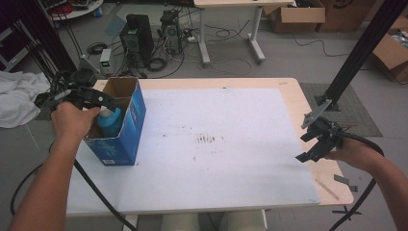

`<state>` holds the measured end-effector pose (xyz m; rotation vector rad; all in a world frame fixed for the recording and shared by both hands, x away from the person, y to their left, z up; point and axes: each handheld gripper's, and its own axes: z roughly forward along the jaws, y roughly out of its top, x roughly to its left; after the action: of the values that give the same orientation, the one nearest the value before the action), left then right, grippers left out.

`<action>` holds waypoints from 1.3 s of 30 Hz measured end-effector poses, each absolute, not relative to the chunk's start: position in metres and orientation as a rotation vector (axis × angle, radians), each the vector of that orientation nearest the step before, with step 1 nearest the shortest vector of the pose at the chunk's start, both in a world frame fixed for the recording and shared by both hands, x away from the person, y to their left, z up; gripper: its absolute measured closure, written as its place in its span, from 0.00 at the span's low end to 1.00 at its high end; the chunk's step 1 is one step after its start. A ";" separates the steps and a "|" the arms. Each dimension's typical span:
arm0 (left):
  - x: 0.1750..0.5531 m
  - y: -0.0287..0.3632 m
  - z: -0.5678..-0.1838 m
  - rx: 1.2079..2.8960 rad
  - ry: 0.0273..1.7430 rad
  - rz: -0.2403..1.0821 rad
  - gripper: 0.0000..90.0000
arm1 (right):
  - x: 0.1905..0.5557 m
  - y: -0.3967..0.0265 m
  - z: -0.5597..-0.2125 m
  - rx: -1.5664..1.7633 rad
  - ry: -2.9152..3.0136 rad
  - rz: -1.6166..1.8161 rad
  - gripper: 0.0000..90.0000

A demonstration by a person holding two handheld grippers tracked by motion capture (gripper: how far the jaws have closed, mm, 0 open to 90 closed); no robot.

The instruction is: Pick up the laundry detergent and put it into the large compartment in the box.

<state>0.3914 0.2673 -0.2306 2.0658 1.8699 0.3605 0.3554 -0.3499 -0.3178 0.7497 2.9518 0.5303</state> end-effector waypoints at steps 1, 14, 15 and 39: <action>0.391 0.267 -0.228 2.069 1.861 0.368 0.31 | 0.356 -0.350 -0.318 0.750 2.950 0.532 0.19; 0.386 0.254 -0.198 2.079 1.754 0.408 0.26 | 0.355 -0.350 -0.317 0.754 2.948 0.529 0.19; 0.386 0.253 -0.196 2.087 1.745 0.407 0.25 | 0.355 -0.350 -0.317 0.752 2.949 0.531 0.19; 0.379 0.199 -0.169 2.220 1.468 0.408 0.20 | 0.353 -0.347 -0.314 0.741 2.945 0.533 0.19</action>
<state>0.3787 0.1992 -0.1692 2.2196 1.4678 0.4080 0.3535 -0.3471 -0.3142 0.7406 2.9451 0.5330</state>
